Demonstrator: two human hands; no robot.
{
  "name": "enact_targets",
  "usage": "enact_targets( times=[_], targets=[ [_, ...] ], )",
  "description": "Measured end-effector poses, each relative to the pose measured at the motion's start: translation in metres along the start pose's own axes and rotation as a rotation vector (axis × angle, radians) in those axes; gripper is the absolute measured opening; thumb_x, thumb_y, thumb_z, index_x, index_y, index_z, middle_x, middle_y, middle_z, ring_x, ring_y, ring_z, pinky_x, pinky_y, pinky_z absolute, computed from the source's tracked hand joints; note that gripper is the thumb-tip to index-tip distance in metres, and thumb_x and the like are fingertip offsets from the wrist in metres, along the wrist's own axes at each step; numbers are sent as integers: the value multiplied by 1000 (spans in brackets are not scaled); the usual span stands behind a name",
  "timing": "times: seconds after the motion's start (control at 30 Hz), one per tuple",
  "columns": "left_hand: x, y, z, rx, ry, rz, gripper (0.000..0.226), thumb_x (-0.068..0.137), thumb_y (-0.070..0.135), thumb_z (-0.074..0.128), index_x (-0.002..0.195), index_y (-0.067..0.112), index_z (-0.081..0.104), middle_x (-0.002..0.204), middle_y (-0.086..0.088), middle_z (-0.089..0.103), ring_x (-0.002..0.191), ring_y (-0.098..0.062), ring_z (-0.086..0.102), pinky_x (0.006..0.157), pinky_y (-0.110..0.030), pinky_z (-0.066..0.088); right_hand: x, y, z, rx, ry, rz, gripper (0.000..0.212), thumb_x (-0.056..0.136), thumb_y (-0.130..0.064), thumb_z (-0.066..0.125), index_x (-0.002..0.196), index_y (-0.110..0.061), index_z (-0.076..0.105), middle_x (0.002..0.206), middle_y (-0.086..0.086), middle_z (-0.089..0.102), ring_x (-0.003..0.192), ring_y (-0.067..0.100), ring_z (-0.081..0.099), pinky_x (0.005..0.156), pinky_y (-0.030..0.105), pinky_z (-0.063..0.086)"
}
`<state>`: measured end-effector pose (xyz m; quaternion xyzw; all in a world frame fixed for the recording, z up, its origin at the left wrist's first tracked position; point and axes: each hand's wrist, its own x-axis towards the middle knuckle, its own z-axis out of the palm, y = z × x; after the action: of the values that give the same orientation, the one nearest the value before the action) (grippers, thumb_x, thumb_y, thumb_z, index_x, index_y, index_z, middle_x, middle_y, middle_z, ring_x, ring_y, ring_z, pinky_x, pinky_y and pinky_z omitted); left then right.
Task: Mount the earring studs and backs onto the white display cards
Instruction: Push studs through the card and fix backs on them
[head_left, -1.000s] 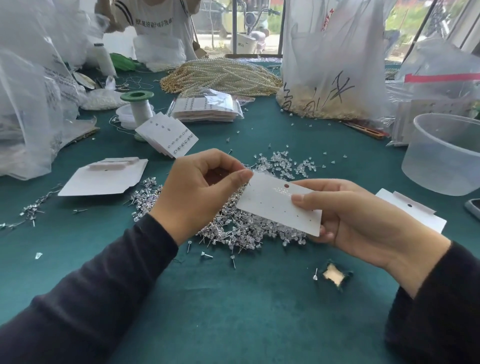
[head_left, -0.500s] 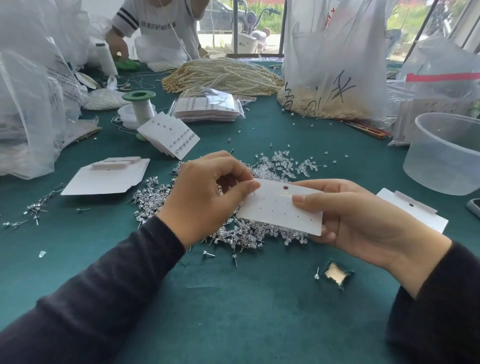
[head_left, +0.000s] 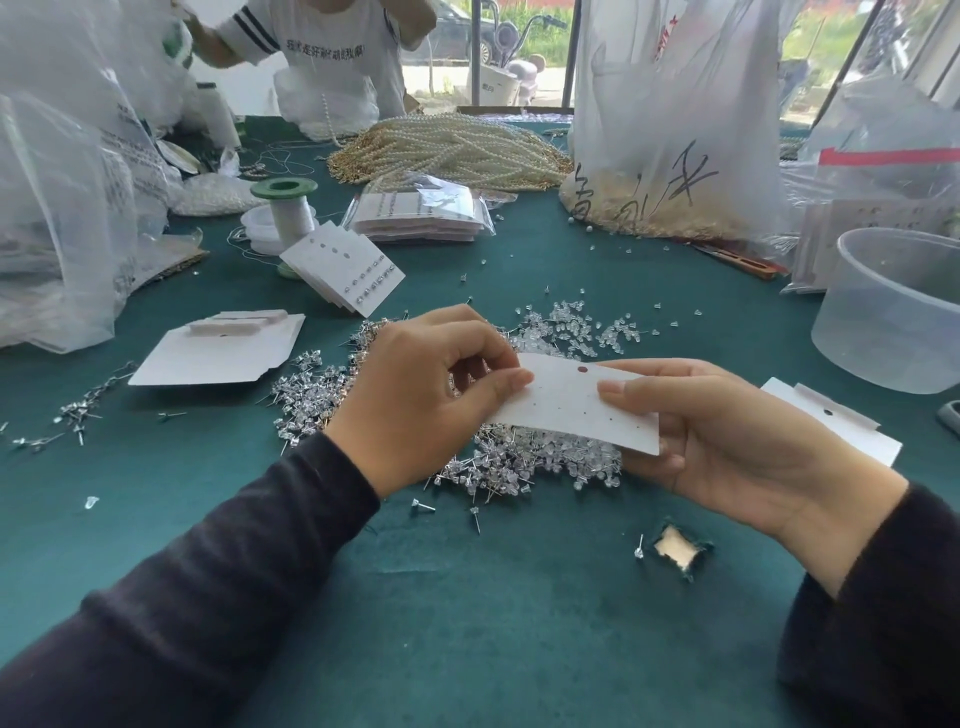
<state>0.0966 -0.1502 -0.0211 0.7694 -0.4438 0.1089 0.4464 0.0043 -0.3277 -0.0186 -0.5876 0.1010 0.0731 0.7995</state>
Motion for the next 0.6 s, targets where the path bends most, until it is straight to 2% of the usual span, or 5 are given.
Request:
enact_targets(
  times=[0.13, 0.27, 0.4, 0.53, 0.6],
  targets=[
    [-2, 4, -5, 107, -129, 75, 47, 63, 49, 71, 84, 7, 69, 85, -2, 64, 67, -14, 58, 64, -24, 50, 0, -1, 0, 109, 25, -9, 19, 68, -9, 61, 83, 2, 65, 57, 2, 54, 36, 4, 38, 31, 12, 30],
    [-1, 3, -3, 252, -77, 149, 15, 75, 14, 64, 85, 3, 66, 83, -7, 65, 66, -18, 60, 63, -34, 52, -1, -4, 4, 131, 37, -44, 16, 68, -21, 64, 65, -7, 70, 56, 3, 56, 37, 6, 43, 32, 13, 36],
    [2, 0, -1, 257, 102, 37, 12, 82, 9, 60, 71, 3, 60, 64, 0, 57, 53, -5, 49, 56, -16, 40, 2, -8, 0, 92, 8, -150, 56, 78, -51, 50, 100, -3, 65, 69, 10, 67, 44, 13, 52, 38, 19, 43],
    [5, -5, -1, -41, 161, -358, 17, 86, 14, 58, 70, 12, 62, 62, -4, 64, 52, -13, 59, 55, -25, 50, 8, 0, -14, -1056, 401, -516, 26, 85, -35, 61, 104, -19, 70, 79, -4, 67, 69, 9, 59, 65, 18, 43],
    [7, -5, -1, -243, 210, -515, 19, 87, 9, 57, 69, 15, 61, 63, -4, 65, 49, -7, 60, 55, -23, 53, 15, 7, -16, -1408, 372, -443, 25, 85, -28, 62, 108, -21, 69, 95, -5, 62, 88, 10, 55, 77, 17, 35]
  ],
)
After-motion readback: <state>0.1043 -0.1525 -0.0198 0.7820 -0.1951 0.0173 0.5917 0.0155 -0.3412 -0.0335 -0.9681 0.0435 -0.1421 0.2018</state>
